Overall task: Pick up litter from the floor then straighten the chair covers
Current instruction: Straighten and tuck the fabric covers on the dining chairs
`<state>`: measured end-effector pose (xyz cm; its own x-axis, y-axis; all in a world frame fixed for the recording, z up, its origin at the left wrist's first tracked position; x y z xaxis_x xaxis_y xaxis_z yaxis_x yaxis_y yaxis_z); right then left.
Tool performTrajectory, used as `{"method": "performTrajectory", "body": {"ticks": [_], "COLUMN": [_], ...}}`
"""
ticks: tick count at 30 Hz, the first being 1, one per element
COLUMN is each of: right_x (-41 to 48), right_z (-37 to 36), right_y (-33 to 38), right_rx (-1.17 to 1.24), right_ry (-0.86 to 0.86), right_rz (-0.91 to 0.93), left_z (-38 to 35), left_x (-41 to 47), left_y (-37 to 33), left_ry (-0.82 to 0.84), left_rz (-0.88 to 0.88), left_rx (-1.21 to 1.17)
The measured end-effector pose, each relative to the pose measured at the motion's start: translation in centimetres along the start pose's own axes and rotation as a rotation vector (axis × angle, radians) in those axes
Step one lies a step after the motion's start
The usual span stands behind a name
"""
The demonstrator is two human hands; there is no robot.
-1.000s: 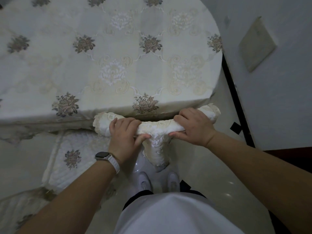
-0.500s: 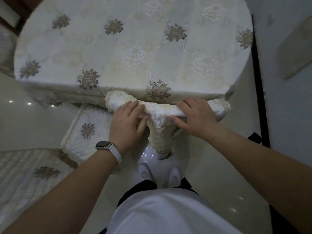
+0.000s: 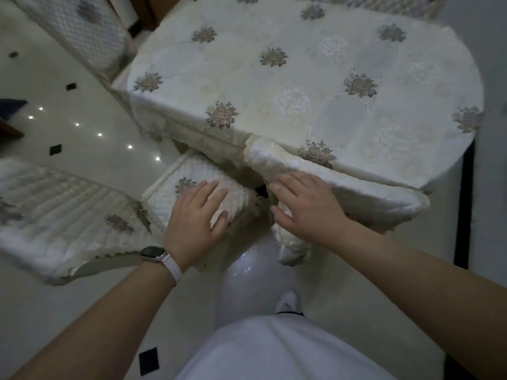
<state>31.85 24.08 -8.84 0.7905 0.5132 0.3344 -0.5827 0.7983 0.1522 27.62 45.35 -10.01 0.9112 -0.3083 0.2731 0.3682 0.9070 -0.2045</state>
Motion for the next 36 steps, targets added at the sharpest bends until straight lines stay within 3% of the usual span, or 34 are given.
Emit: {"method": "performTrajectory", "body": {"ticks": [9,21,28,36], "right_x": [2.7,-0.3,-0.7,1.9], "right_z": [-3.0,-6.7,-8.0,-12.0], "right_y": [20.4,49.8,60.6,67.1], "right_rx": [0.047,0.123,0.146,0.183], "right_ry": [0.104,0.123,0.158,0.213], "right_rz": [0.282,0.612,0.786,0.867], "left_z": [9.0,18.0,21.0,21.6], "left_x": [-18.3,-46.8,-56.7,-59.9], "left_y": [8.2,16.5,18.0,22.0], "left_ry": [-0.107,-0.235,-0.282,-0.256], "left_rz": [0.267,0.641,0.836,0.926], "left_rx": [0.113,0.228,0.255,0.266]}}
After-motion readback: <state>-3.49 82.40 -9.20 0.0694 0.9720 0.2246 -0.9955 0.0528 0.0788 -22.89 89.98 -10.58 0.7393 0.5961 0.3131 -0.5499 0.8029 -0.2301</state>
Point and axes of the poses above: each hand's wrist, its own x-axis towards the middle knuckle, its own z-axis out of the back of the hand, y = z × x, the point moved 6 cm from there along x, towards the middle knuckle, and after that the axes turned 7 degrees about -z, right-handed, at the moved point
